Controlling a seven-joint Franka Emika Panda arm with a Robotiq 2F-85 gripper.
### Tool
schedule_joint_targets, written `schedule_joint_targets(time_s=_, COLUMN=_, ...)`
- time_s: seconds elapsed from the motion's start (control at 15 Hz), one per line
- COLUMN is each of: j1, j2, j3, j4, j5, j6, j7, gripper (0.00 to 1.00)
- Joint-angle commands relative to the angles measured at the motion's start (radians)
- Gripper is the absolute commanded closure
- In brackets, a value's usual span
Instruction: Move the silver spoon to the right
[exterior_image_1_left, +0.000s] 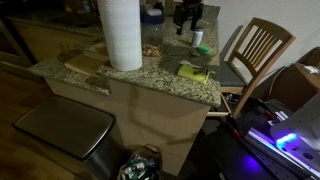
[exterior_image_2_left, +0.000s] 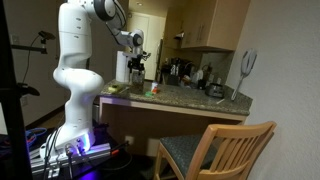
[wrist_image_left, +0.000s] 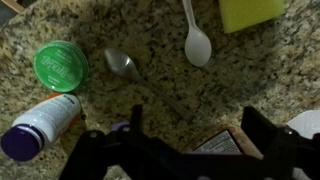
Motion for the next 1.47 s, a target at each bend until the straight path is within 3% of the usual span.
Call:
schedule_joint_targets(time_s=0.0, j1=-0.019, j2=-0.008, j3=0.027, j4=0.004, j5=-0.018, j6=-0.041, j7=0.164, gripper=0.0)
schedule_joint_targets(time_s=0.47, j1=-0.018, j2=-0.012, j3=0.051, j4=-0.002, j5=-0.083, j6=-0.015, j7=0.644, gripper=0.0)
schedule_joint_targets(time_s=0.6, j1=-0.014, j2=-0.007, j3=0.049, j4=-0.007, j5=0.033, j6=0.031, j7=0.631, gripper=0.0)
schedule_joint_targets(time_s=0.67, j1=-0.015, j2=-0.004, j3=0.052, j4=0.002, j5=-0.028, j6=-0.002, j7=0.624, gripper=0.0)
schedule_joint_targets(time_s=1.07, j1=-0.014, j2=-0.003, j3=0.055, j4=0.002, j5=-0.021, j6=0.0, j7=0.624, gripper=0.0)
schedule_joint_targets(time_s=1.33, j1=-0.01, j2=0.006, j3=0.069, j4=0.015, j5=-0.036, j6=-0.011, j7=0.931, gripper=0.0)
schedule_joint_targets(time_s=1.4, j1=-0.064, j2=-0.124, j3=0.011, j4=-0.043, j5=-0.014, j6=-0.074, j7=0.867, gripper=0.0)
